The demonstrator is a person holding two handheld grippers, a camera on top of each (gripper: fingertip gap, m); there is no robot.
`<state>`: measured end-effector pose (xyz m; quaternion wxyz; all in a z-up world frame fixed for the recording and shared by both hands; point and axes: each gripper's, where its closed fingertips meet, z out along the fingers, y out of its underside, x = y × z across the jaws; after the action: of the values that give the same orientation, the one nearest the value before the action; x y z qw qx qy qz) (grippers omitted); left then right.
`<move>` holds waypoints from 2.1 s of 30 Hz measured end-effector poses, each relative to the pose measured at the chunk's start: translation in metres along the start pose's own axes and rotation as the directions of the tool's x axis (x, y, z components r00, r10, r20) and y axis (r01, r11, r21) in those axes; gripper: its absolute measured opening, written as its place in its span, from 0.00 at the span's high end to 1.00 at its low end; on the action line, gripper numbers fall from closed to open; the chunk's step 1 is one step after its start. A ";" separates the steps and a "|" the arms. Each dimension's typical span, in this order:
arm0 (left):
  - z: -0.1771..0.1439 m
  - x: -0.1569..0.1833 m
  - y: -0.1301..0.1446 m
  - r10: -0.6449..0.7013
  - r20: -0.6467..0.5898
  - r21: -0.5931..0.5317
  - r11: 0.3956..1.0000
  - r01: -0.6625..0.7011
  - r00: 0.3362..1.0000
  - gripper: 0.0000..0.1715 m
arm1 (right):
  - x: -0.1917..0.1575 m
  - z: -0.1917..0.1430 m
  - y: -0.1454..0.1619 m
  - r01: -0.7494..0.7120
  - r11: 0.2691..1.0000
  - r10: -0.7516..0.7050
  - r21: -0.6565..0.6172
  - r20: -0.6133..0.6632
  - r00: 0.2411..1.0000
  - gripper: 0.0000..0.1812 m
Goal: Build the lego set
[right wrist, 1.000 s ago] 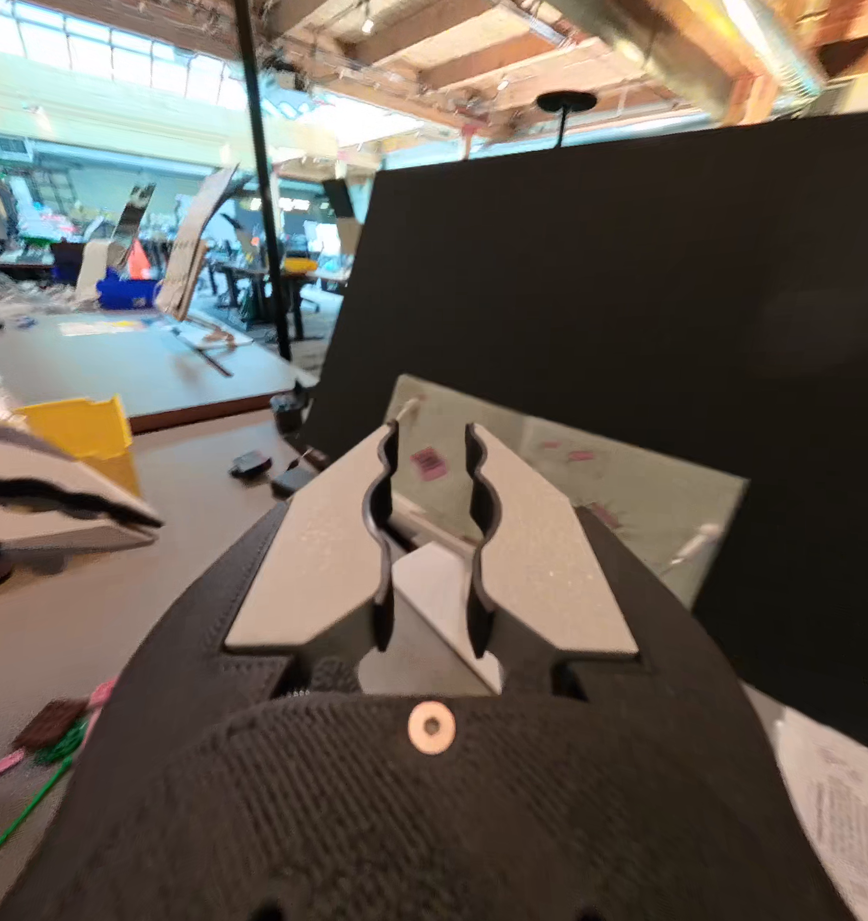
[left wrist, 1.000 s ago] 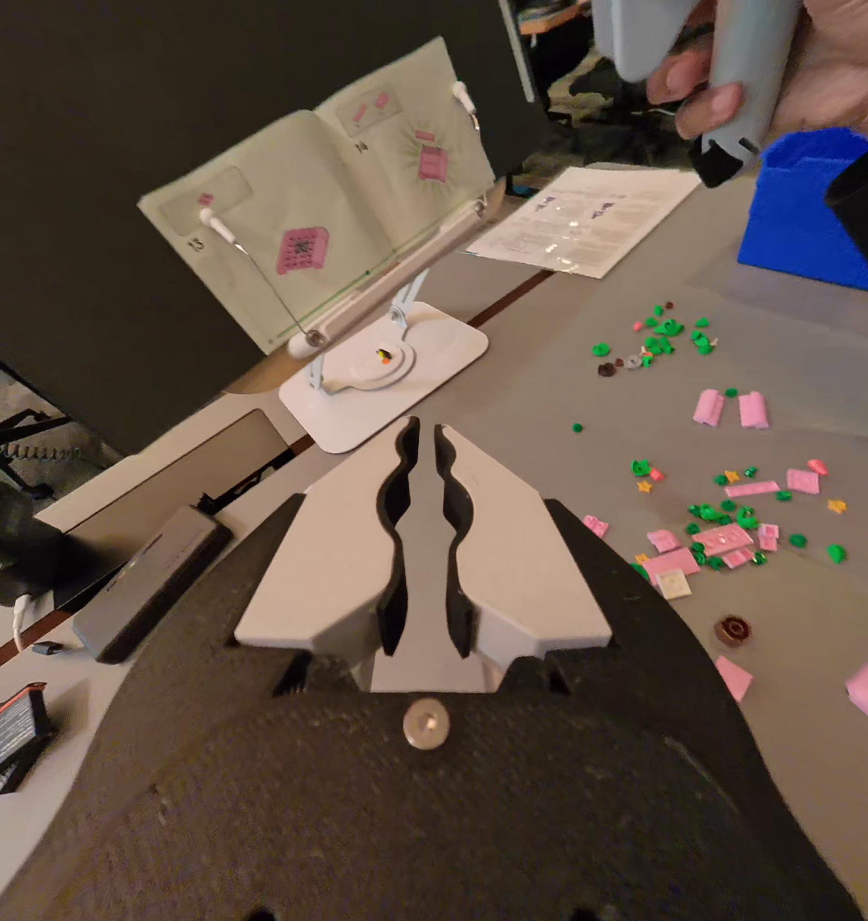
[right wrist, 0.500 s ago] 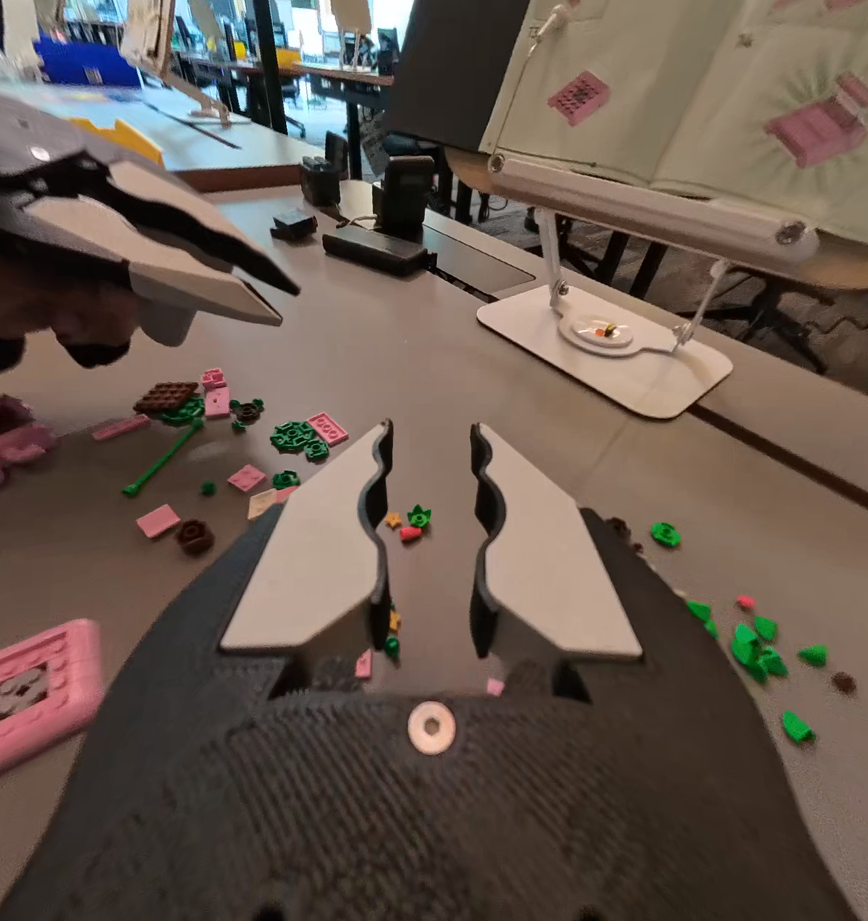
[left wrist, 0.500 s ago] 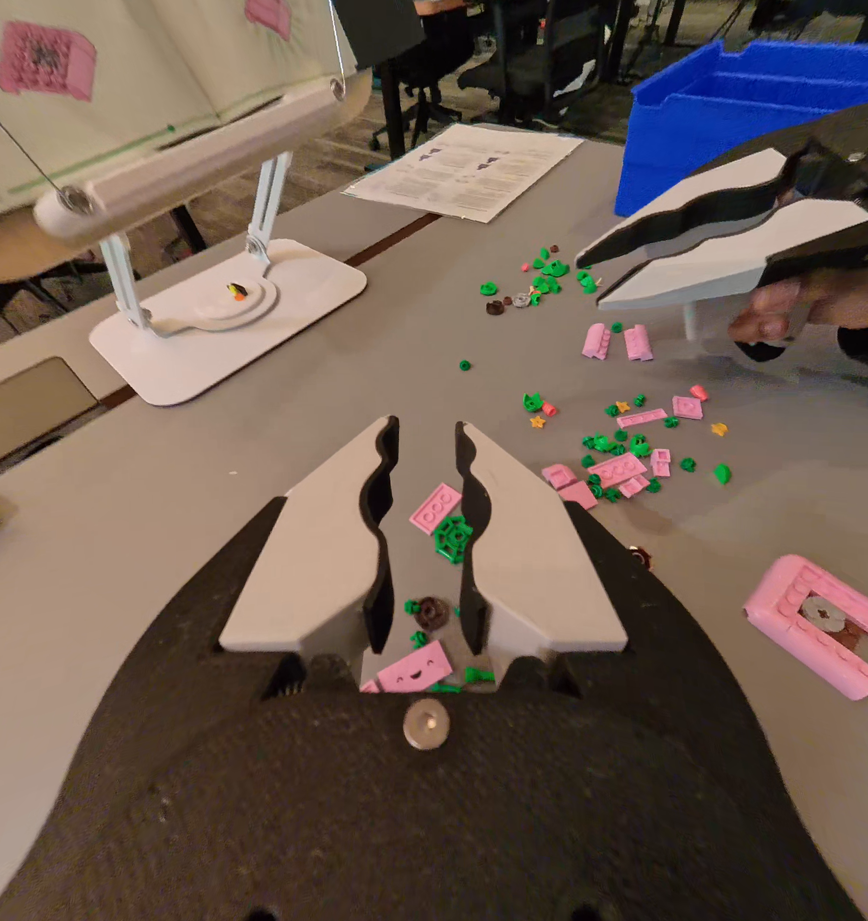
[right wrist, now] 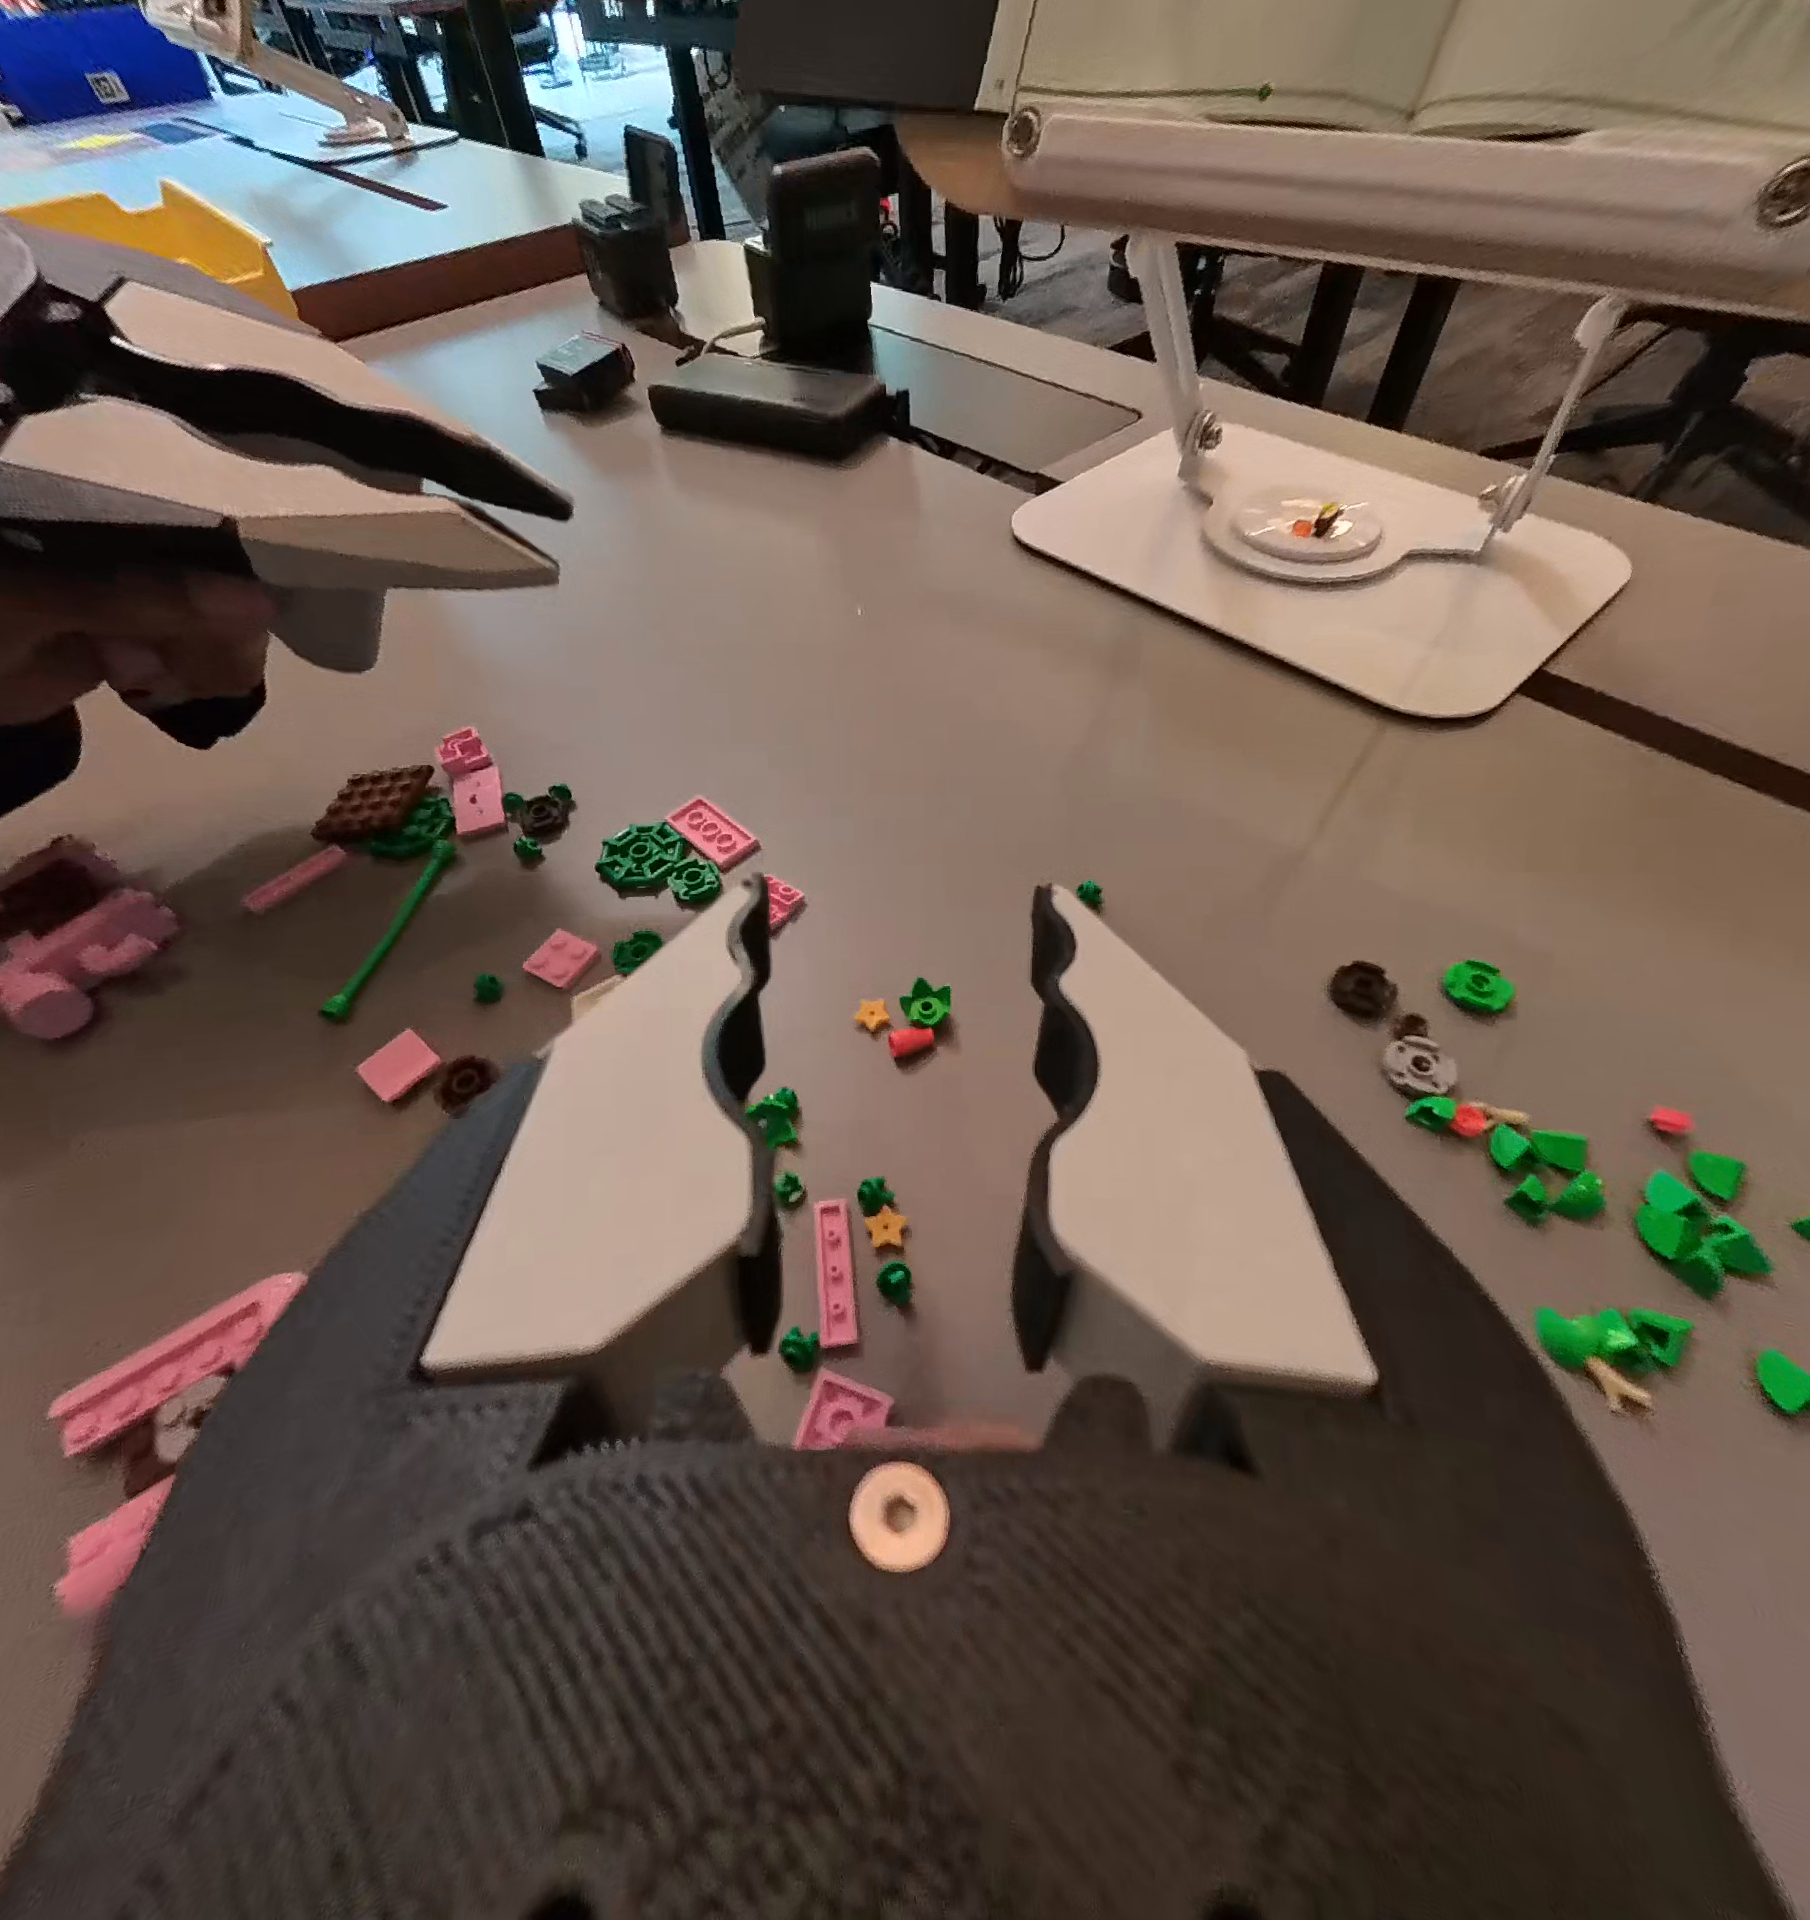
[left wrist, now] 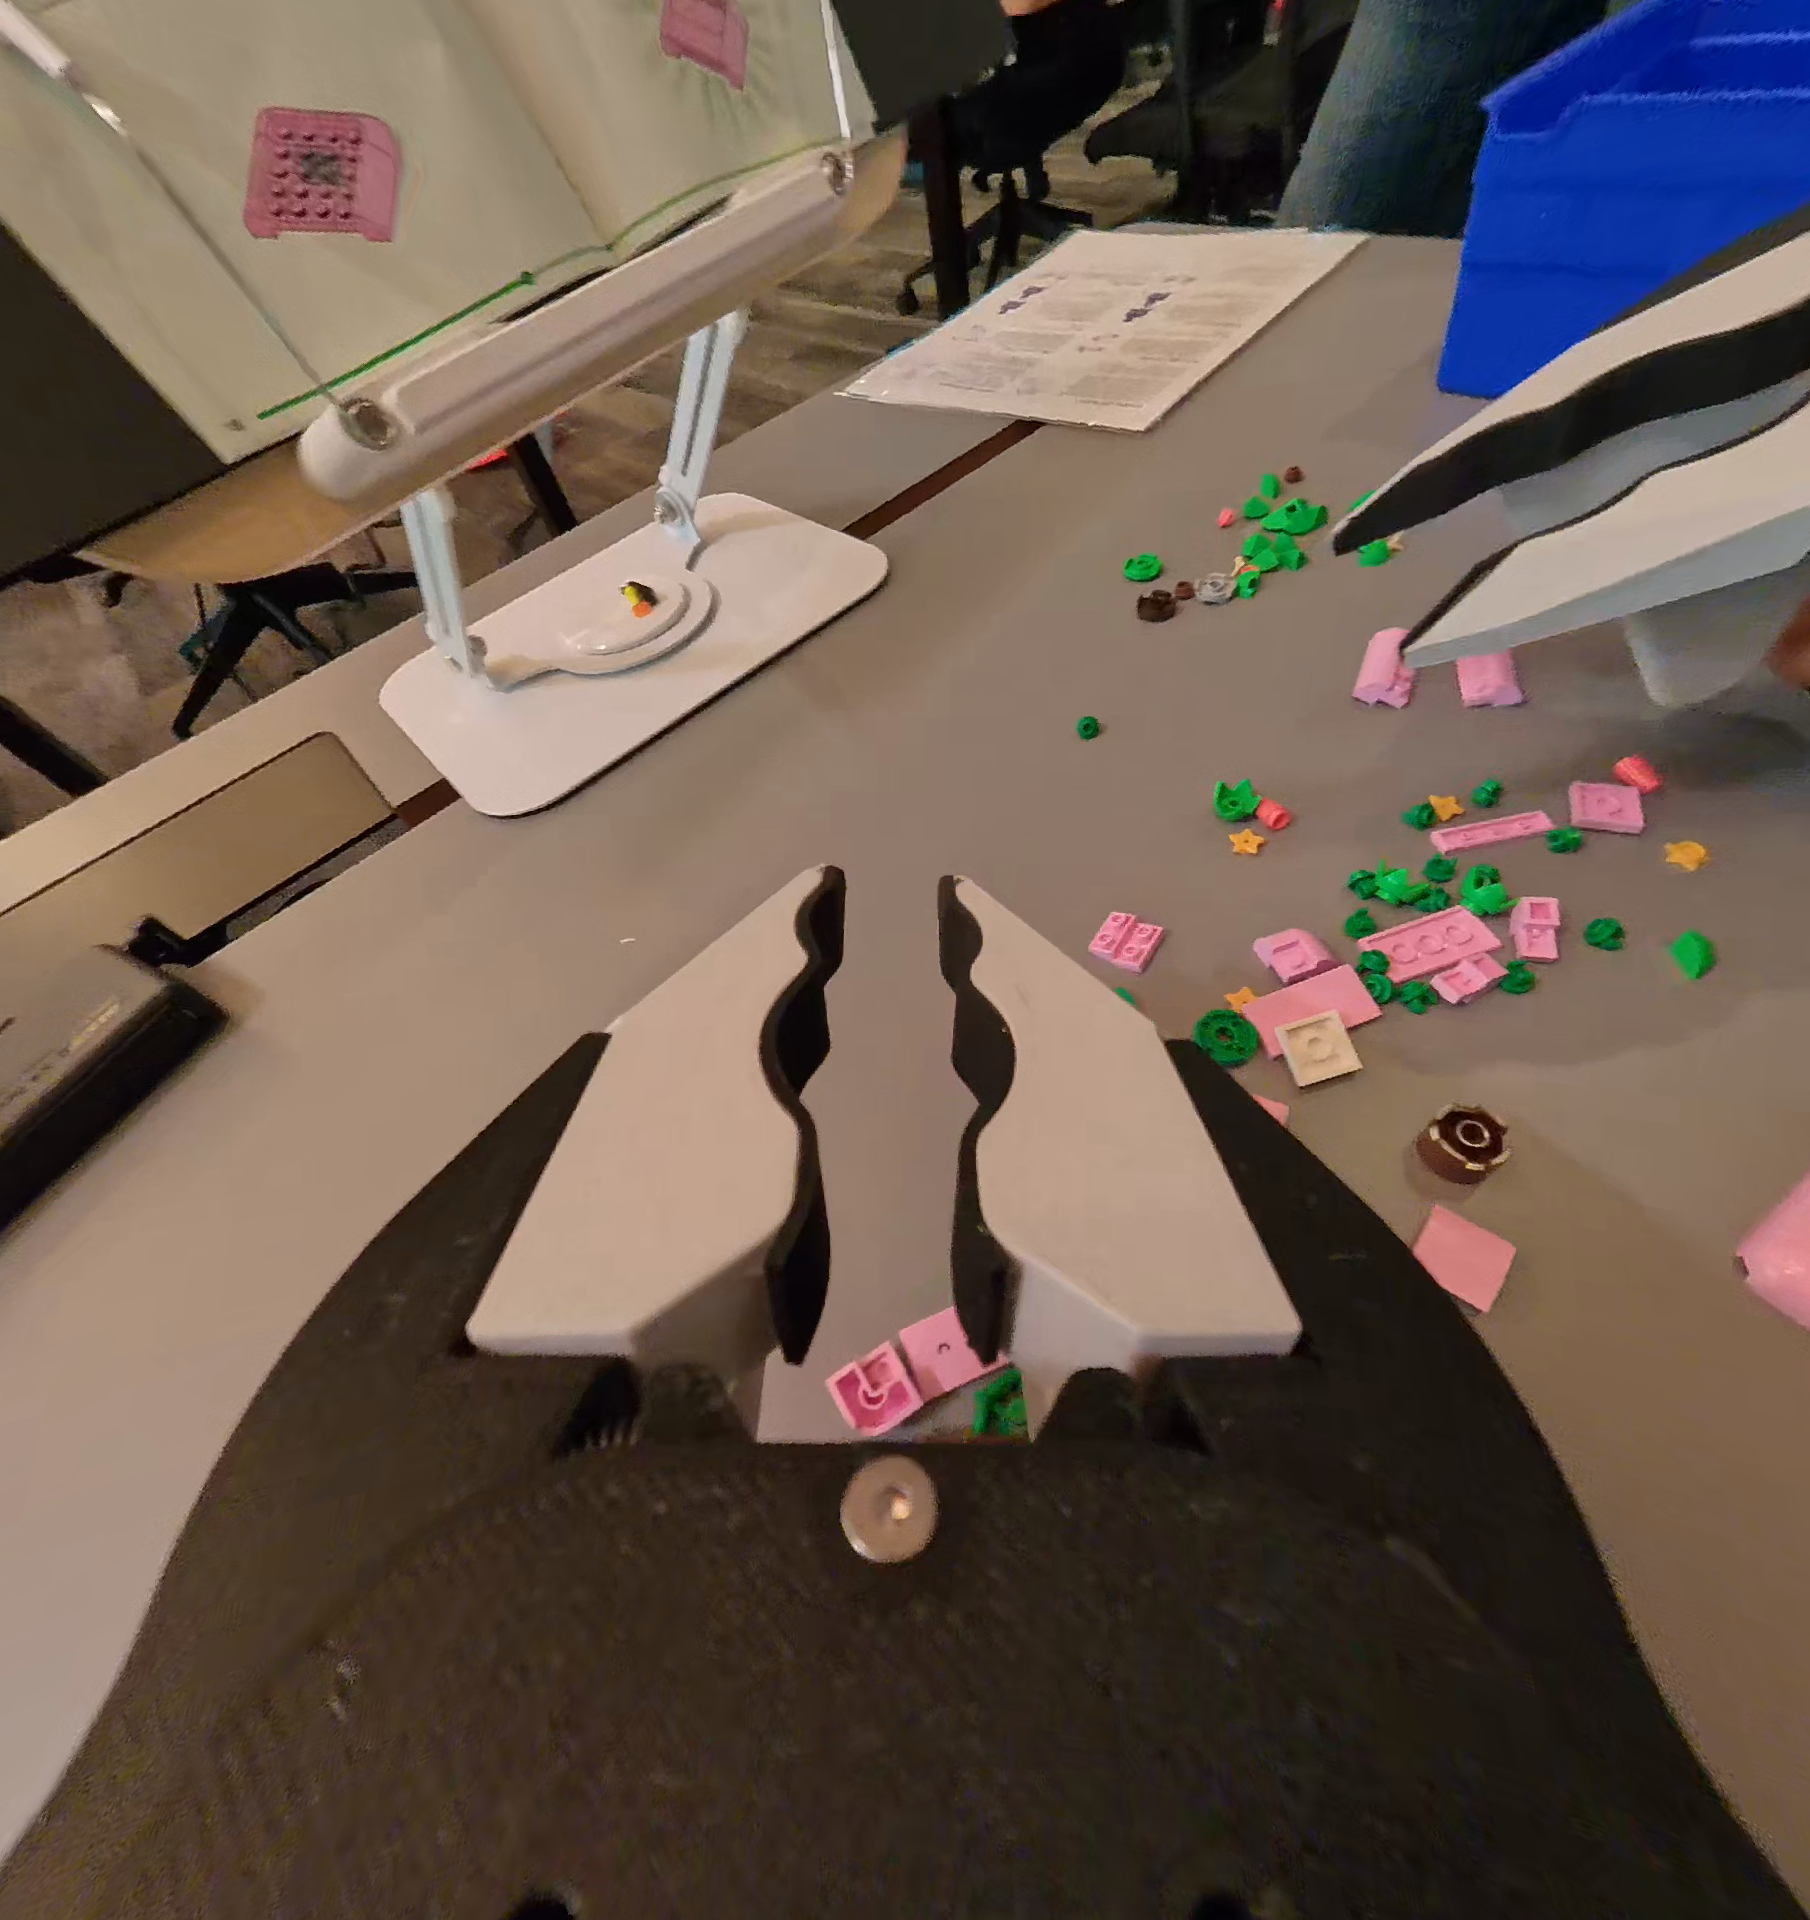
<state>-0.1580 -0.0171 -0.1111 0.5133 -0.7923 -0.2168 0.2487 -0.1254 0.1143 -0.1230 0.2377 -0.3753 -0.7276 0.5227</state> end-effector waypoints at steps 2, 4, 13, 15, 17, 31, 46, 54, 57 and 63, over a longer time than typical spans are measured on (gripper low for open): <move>-0.006 -0.013 -0.003 -0.048 0.018 0.025 0.999 0.048 0.999 0.93 | 0.011 -0.005 -0.005 0.020 0.999 -0.018 0.031 -0.064 0.998 0.84; -0.015 -0.031 -0.006 -0.125 0.047 0.061 0.991 0.122 0.991 1.00 | 0.027 -0.011 -0.014 0.024 0.997 -0.012 0.074 -0.153 0.988 1.00; -0.026 -0.053 0.005 -0.210 0.037 0.073 0.976 0.207 0.977 1.00 | 0.032 -0.014 -0.018 -0.097 0.991 0.105 0.091 -0.082 0.991 1.00; -0.025 -0.047 0.003 -0.197 0.013 0.077 0.978 0.195 0.980 1.00 | 0.029 -0.013 -0.017 -0.063 0.995 0.068 0.071 -0.068 0.995 1.00; -0.023 -0.039 0.002 -0.171 -0.005 0.071 0.983 0.171 0.985 1.00 | 0.025 -0.013 -0.017 -0.038 0.997 0.041 0.069 -0.054 0.998 1.00; -0.008 0.055 0.031 0.053 -0.357 -0.117 0.988 -0.101 0.933 0.95 | 0.014 -0.016 -0.018 -0.012 0.994 0.016 0.109 -0.031 0.999 1.00; 0.007 0.086 0.075 0.045 -0.425 -0.299 0.936 -0.187 0.904 0.85 | -0.004 -0.012 -0.016 0.061 0.993 -0.059 0.104 -0.025 0.998 1.00; 0.004 0.093 0.077 0.009 -0.459 -0.321 0.931 -0.176 0.888 0.91 | -0.004 -0.012 -0.017 0.070 0.991 -0.066 0.110 -0.036 0.997 1.00; 0.004 0.092 0.075 0.020 -0.458 -0.312 0.932 -0.182 0.889 0.92 | -0.003 -0.011 -0.015 0.068 0.992 -0.064 0.105 -0.036 0.997 1.00; -0.021 0.133 0.043 0.132 -0.628 -0.097 0.965 -0.245 0.767 0.92 | 0.000 -0.014 -0.019 0.074 0.990 -0.068 0.116 -0.050 0.996 1.00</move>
<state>-0.0375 0.0320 -0.1660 0.4571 -0.8891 0.0225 0.0073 -0.1206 0.1192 -0.1007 0.2946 -0.3465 -0.7026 0.5472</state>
